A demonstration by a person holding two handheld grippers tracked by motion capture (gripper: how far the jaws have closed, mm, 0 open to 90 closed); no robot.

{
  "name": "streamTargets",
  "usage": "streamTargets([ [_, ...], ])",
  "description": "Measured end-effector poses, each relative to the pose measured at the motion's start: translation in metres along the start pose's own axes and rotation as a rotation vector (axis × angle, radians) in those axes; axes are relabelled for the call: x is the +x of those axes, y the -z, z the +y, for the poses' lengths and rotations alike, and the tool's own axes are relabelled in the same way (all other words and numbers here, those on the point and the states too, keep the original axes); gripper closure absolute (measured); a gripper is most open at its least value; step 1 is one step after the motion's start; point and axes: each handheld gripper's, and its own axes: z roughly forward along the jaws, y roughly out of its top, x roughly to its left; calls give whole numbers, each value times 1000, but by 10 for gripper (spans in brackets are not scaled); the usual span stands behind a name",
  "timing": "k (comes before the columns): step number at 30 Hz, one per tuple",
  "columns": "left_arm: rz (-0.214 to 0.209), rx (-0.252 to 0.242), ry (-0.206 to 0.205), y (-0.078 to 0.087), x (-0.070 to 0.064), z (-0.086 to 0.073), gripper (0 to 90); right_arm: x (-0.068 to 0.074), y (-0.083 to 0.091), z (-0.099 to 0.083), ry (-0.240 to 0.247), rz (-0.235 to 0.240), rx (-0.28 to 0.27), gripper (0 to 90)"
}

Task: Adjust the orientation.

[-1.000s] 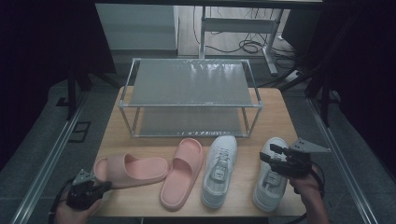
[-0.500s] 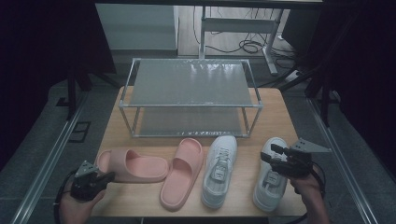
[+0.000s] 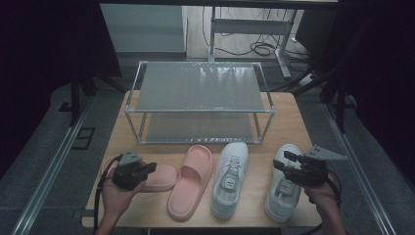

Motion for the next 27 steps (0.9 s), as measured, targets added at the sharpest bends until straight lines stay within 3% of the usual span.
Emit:
streamTargets([
  [10, 7, 68, 22, -45, 0, 24, 900, -2, 1, 0, 0, -1, 2, 422],
  [16, 7, 103, 35, -57, 3, 30, 900, -1, -2, -1, 2, 2, 8, 422],
  [27, 19, 170, 23, -71, 3, 29, 899, -3, -1, -1, -4, -1, 8, 423],
])
